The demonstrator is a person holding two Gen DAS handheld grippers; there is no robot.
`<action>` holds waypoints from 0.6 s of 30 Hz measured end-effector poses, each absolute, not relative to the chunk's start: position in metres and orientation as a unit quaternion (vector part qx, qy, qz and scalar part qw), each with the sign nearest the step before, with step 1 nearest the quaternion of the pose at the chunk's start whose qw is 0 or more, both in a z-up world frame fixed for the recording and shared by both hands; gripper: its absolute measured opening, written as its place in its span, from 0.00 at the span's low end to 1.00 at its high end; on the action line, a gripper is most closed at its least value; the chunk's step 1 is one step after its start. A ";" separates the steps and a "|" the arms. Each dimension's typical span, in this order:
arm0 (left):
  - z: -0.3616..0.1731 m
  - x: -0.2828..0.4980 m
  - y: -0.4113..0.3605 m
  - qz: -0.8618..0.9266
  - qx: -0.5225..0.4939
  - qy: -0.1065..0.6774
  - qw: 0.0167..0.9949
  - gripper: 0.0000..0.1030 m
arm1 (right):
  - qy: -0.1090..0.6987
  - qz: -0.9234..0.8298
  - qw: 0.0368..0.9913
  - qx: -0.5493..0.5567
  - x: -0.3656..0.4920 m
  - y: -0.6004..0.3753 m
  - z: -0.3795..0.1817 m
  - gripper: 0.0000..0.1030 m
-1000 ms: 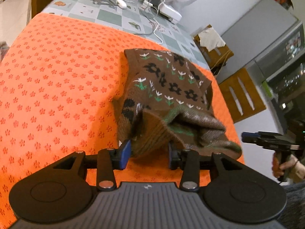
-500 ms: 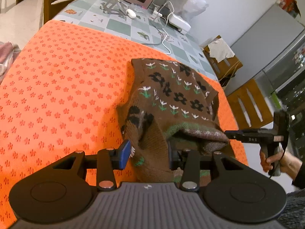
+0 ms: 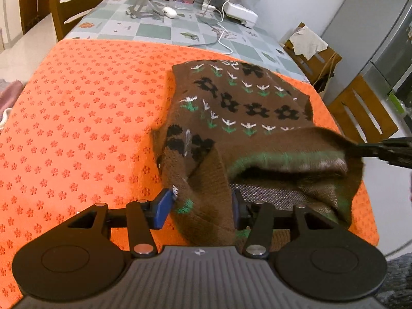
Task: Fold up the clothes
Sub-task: 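Lay the lifted hem over the sweater body with both grippers, then open both grippers and release the folded sweater onto the mat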
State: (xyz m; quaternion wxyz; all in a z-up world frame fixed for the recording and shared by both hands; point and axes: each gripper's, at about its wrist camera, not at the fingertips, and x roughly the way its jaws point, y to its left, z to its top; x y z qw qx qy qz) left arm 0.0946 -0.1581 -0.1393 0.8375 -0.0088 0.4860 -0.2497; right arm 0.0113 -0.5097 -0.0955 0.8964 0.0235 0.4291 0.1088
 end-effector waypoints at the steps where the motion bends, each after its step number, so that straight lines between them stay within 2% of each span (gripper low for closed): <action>1: -0.141 0.094 -0.158 -0.250 -0.008 0.488 0.836 0.55 | 0.424 0.109 0.899 0.020 0.005 -0.507 -0.090 0.04; 7: -0.149 0.084 -0.167 -0.255 0.029 0.489 0.833 0.60 | 0.423 0.128 0.897 -0.007 -0.026 -0.493 -0.082 0.04; 18: -0.175 0.066 -0.177 -0.211 0.095 0.496 0.837 0.61 | 0.474 0.162 0.864 -0.040 -0.059 -0.492 -0.116 0.02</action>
